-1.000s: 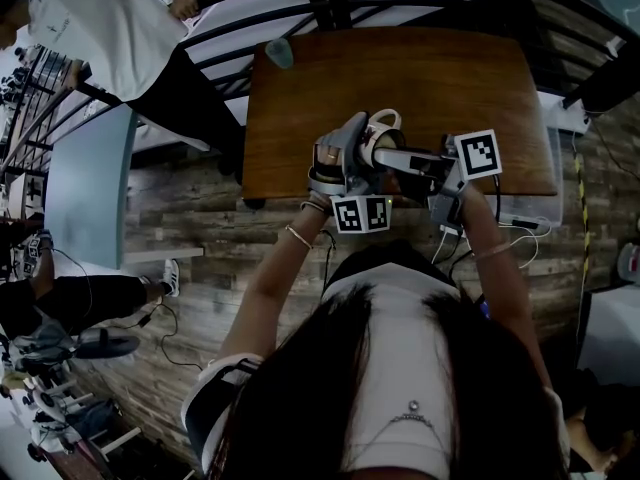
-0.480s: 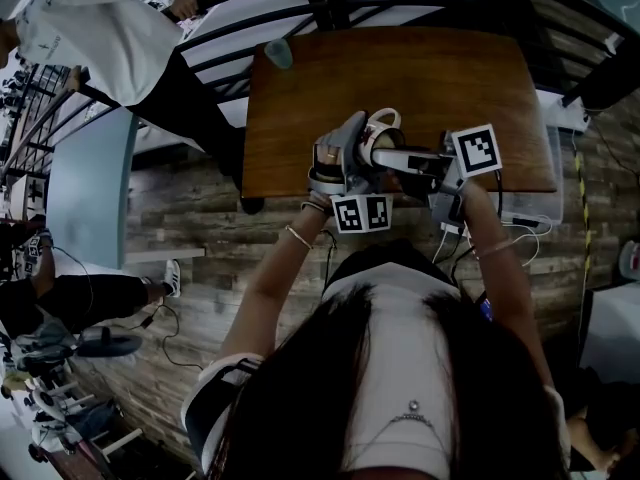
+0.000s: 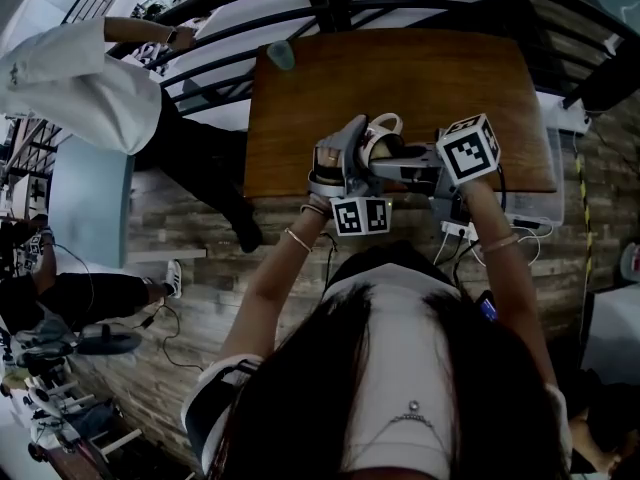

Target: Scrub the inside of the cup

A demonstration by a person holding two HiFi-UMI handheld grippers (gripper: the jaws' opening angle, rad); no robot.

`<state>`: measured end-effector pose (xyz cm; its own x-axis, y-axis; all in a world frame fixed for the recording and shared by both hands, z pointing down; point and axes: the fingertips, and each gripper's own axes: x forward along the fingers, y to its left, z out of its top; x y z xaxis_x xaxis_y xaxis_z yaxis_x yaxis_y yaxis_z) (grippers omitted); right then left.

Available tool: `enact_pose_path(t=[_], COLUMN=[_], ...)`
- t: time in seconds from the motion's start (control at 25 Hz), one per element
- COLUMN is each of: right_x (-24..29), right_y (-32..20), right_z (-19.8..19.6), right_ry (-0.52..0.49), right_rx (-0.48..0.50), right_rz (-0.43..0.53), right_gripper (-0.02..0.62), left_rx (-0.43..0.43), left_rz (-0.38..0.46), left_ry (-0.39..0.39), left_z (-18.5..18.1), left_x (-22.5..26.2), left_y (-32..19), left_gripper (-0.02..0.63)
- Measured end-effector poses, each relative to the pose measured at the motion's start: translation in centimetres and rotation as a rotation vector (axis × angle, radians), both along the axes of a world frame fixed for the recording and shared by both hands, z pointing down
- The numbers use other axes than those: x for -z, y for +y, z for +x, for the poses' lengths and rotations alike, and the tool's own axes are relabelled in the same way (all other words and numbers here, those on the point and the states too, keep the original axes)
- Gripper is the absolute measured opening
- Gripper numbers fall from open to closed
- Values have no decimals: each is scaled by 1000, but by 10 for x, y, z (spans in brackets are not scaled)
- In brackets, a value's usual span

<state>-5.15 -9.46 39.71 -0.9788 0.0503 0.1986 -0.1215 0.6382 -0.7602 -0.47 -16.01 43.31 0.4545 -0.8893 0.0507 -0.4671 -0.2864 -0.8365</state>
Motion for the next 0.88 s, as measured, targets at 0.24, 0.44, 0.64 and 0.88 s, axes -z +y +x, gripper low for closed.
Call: enact_pose_path(t=[0.24, 0.44, 0.64, 0.88], right_x=[-6, -8, -11, -20], right_y=[8, 13, 17, 25], right_z=[-3, -3, -2, 1], right_ry=[94, 172, 263, 395], right_rx=[51, 105, 165, 262], right_rz=[85, 163, 253, 364], right_gripper=[72, 72, 72, 72], left_rx=[-6, -9, -13, -24], left_rz=[-2, -7, -11, -23], left_ry=[-10, -20, -36, -59], left_z=[-2, -2, -1, 2], left_x=[0, 2, 2, 0], left_y=[4, 6, 7, 11], left_gripper=[408, 408, 408, 408])
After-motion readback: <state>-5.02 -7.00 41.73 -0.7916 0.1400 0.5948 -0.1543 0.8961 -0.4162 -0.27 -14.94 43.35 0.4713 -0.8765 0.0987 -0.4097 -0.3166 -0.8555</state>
